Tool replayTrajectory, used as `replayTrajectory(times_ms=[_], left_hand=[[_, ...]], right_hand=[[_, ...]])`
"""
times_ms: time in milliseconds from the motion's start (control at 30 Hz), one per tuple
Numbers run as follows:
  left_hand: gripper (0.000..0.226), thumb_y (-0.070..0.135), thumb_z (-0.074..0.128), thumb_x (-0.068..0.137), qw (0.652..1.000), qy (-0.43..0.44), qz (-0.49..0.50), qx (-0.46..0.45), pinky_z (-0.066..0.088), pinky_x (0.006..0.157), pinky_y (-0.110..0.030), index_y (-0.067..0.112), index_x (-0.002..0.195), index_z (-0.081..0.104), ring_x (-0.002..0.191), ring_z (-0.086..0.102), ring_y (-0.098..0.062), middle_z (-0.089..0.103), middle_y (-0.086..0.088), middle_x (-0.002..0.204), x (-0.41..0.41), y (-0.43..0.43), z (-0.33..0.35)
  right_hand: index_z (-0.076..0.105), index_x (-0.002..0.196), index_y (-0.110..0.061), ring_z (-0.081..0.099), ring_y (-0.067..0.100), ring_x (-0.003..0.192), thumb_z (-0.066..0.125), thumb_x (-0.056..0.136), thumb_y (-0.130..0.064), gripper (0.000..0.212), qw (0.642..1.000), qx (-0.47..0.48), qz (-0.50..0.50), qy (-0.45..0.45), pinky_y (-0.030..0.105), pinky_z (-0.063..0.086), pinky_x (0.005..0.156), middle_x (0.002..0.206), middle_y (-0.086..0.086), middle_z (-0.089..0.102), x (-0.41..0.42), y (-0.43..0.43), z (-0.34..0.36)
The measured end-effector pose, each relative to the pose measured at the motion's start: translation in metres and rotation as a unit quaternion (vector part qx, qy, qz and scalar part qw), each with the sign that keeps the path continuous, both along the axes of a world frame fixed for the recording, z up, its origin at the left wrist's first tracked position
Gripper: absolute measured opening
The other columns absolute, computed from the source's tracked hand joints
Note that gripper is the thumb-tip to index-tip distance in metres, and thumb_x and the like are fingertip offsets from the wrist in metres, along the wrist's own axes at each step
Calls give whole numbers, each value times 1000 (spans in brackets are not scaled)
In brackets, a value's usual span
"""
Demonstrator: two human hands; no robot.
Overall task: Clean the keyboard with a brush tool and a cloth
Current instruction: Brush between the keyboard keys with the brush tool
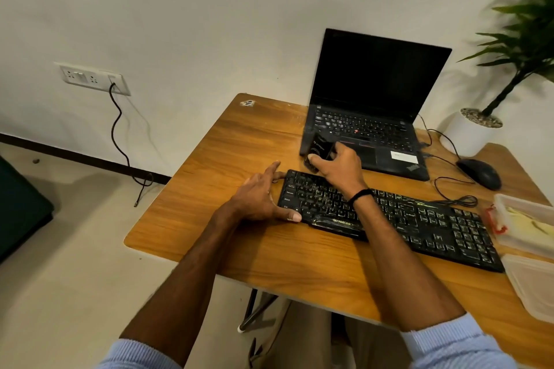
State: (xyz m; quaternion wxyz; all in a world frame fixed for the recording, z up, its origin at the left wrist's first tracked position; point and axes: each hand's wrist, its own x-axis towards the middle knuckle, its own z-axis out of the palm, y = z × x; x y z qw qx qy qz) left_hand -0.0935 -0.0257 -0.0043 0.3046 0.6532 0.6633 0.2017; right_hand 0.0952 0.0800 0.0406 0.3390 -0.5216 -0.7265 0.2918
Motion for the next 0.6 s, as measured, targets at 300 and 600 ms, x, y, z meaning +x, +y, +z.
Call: replayTrajectory(times_ms=[300, 600], left_hand=[[146, 112, 39, 43, 989, 90, 67, 98, 27, 120, -56, 30, 161, 14, 143, 38, -27, 40, -5, 159, 34, -6, -22], [145, 112, 44, 40, 987, 92, 85, 102, 30, 120, -54, 27, 156, 27, 139, 43, -25, 47, -4, 152, 35, -8, -22]], right_hand=[[61, 106, -15, 62, 12, 88, 76, 81, -32, 34, 998, 47, 14, -37, 21, 54, 70, 96, -4, 66, -6, -12, -4], [65, 115, -11, 63, 10, 79, 79, 81, -30, 41, 988, -46, 83, -120, 12, 48, 54, 100, 2, 68, 20, -2, 13]])
